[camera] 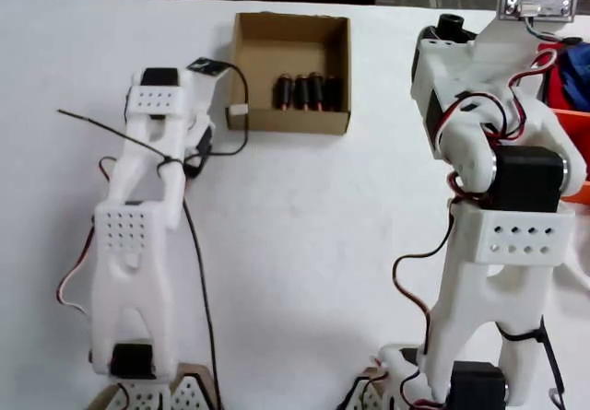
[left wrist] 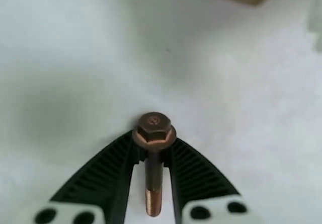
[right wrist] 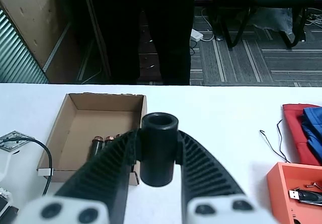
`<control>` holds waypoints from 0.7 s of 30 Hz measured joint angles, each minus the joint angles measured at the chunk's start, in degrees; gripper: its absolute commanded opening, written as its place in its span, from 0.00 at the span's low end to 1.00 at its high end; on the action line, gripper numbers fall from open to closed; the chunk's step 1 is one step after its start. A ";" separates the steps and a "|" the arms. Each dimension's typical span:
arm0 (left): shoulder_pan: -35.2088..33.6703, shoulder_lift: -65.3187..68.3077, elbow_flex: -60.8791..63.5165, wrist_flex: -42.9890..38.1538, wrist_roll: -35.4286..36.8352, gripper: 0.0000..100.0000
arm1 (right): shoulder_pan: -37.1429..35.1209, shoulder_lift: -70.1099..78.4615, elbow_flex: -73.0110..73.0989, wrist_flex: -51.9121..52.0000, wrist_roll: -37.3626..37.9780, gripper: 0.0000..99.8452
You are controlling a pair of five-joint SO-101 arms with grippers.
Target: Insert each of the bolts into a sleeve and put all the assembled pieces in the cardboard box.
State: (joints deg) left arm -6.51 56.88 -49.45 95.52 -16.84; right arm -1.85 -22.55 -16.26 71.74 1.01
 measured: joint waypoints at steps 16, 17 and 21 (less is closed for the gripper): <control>-0.26 -16.26 1.14 5.89 7.56 0.03 | 0.00 0.00 0.00 0.00 0.00 0.02; -0.26 -19.43 3.87 5.89 7.56 0.03 | 0.00 0.00 0.00 0.00 0.00 0.02; -0.26 -33.93 15.03 5.27 7.56 0.03 | 0.00 0.00 0.00 0.00 0.00 0.02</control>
State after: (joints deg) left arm -6.77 22.95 -34.42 100.79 -9.27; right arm -1.85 -22.55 -16.26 71.74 1.01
